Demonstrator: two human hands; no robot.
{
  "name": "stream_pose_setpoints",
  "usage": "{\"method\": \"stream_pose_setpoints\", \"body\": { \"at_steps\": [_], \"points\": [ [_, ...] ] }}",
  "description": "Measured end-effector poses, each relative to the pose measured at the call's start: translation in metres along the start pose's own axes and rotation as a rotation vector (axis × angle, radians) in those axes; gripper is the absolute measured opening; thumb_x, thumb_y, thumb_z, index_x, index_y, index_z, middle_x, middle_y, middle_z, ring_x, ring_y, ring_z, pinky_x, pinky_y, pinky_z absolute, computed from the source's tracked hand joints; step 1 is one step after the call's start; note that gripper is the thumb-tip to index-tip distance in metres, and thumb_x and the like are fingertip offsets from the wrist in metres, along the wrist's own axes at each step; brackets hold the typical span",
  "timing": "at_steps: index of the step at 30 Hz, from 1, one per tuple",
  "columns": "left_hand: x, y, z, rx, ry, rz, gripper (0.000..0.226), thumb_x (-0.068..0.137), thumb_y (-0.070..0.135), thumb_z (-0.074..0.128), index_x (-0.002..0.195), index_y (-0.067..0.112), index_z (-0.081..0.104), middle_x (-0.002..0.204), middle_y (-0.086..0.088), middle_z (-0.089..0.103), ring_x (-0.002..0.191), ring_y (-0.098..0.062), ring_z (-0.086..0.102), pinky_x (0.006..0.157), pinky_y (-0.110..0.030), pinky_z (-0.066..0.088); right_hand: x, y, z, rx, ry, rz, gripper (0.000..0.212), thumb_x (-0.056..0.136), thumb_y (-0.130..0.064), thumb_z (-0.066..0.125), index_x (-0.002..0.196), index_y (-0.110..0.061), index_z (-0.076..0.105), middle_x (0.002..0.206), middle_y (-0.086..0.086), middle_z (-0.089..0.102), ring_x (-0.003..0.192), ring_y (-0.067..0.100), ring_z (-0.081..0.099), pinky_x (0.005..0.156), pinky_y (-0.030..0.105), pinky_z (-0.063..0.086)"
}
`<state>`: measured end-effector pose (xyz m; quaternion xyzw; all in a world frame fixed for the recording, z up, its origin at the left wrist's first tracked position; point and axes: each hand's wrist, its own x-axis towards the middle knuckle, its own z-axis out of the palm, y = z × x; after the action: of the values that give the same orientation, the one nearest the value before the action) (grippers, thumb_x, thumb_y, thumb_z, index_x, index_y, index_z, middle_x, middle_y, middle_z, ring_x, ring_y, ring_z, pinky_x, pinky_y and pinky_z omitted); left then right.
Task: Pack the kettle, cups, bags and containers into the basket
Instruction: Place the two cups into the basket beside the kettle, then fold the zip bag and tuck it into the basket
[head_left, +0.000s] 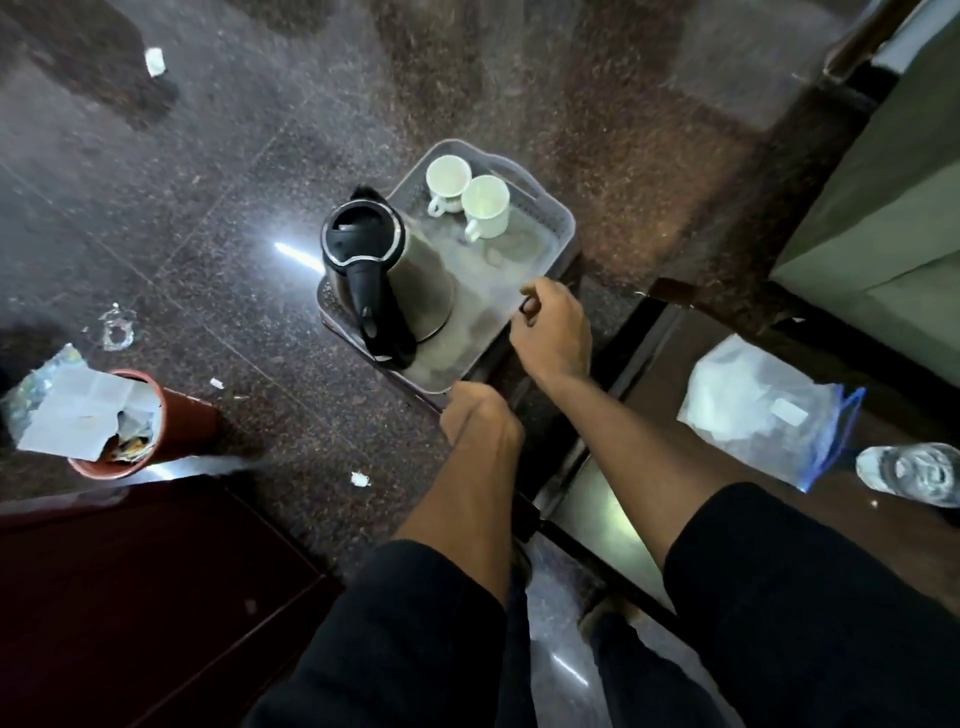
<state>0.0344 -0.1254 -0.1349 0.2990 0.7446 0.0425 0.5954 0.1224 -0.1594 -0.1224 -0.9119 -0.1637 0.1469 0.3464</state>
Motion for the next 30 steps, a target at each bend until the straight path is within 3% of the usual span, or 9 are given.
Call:
{"method": "stream_pose_setpoints", "body": {
  "at_steps": [2, 4, 7, 11, 17, 21, 26, 30],
  "points": [
    [-0.019, -0.011, 0.018, 0.133, 0.024, 0.116, 0.048, 0.109, 0.035, 0.036, 0.135, 0.005, 0.062, 0.133, -0.019, 0.066, 0.12, -0.037, 0.065, 0.091, -0.039, 0.056, -0.008, 0.025, -0.02, 0.005, 0.065, 0.085, 0.012, 0.091, -0.024, 0.071, 0.101, -0.022, 0.065, 0.098, -0.003, 0.066, 0.088, 0.02, 0.065, 0.077, 0.037, 0.056],
    [-0.046, -0.028, 0.042, 0.319, 0.029, 0.364, 0.043, 0.106, 0.033, 0.042, 0.118, 0.006, 0.072, 0.121, -0.019, 0.072, 0.113, -0.039, 0.066, 0.086, -0.037, 0.052, -0.019, 0.057, -0.045, -0.007, 0.085, 0.182, 0.008, 0.092, -0.026, 0.069, 0.097, -0.022, 0.066, 0.099, -0.002, 0.067, 0.092, 0.022, 0.065, 0.077, 0.035, 0.054],
    [-0.069, -0.06, 0.084, 0.558, -0.117, 0.65, 0.039, 0.105, 0.035, 0.047, 0.099, 0.012, 0.078, 0.104, -0.013, 0.076, 0.102, -0.034, 0.068, 0.076, -0.031, 0.045, -0.04, 0.111, -0.083, -0.024, 0.138, 0.272, 0.004, 0.092, -0.023, 0.067, 0.094, -0.02, 0.069, 0.1, 0.0, 0.07, 0.094, 0.025, 0.066, 0.075, 0.035, 0.053],
    [-0.101, -0.12, 0.134, 0.758, -0.33, 0.804, 0.036, 0.103, 0.036, 0.05, 0.092, 0.018, 0.079, 0.093, -0.006, 0.078, 0.095, -0.029, 0.07, 0.087, -0.039, 0.055, -0.08, 0.187, -0.136, -0.051, 0.238, 0.369, 0.007, 0.093, -0.015, 0.062, 0.092, -0.014, 0.069, 0.096, 0.006, 0.071, 0.09, 0.03, 0.066, 0.073, 0.038, 0.05],
    [-0.142, -0.221, 0.177, 1.073, -0.532, 0.958, 0.031, 0.101, 0.036, 0.05, 0.096, 0.021, 0.077, 0.096, 0.0, 0.077, 0.095, -0.026, 0.07, 0.075, -0.031, 0.05, -0.157, 0.291, -0.184, -0.015, 0.28, 0.623, 0.013, 0.095, -0.021, 0.06, 0.101, -0.014, 0.069, 0.098, 0.013, 0.074, 0.094, 0.04, 0.068, 0.075, 0.047, 0.055],
    [-0.167, -0.276, 0.193, 1.233, -0.615, 0.98, 0.032, 0.101, 0.038, 0.049, 0.098, 0.019, 0.074, 0.097, -0.002, 0.076, 0.096, -0.029, 0.069, 0.084, -0.039, 0.057, -0.198, 0.336, -0.208, 0.016, 0.337, 0.745, 0.016, 0.097, -0.027, 0.061, 0.104, -0.016, 0.07, 0.1, 0.012, 0.074, 0.096, 0.038, 0.068, 0.075, 0.044, 0.055],
    [-0.191, -0.328, 0.211, 1.367, -0.692, 1.038, 0.031, 0.1, 0.045, 0.052, 0.103, 0.022, 0.073, 0.101, -0.005, 0.076, 0.101, -0.032, 0.07, 0.085, -0.039, 0.057, -0.232, 0.377, -0.227, 0.016, 0.354, 0.806, 0.01, 0.093, -0.022, 0.062, 0.094, -0.013, 0.068, 0.097, 0.009, 0.072, 0.091, 0.036, 0.067, 0.075, 0.042, 0.053],
    [-0.198, -0.358, 0.22, 1.44, -0.724, 1.043, 0.025, 0.098, 0.038, 0.056, 0.105, 0.025, 0.075, 0.104, -0.005, 0.077, 0.104, -0.032, 0.069, 0.087, -0.039, 0.057, -0.256, 0.405, -0.24, 0.009, 0.373, 0.894, 0.015, 0.091, -0.015, 0.061, 0.099, -0.018, 0.072, 0.105, 0.006, 0.072, 0.097, 0.034, 0.067, 0.076, 0.037, 0.05]
  ]
}}
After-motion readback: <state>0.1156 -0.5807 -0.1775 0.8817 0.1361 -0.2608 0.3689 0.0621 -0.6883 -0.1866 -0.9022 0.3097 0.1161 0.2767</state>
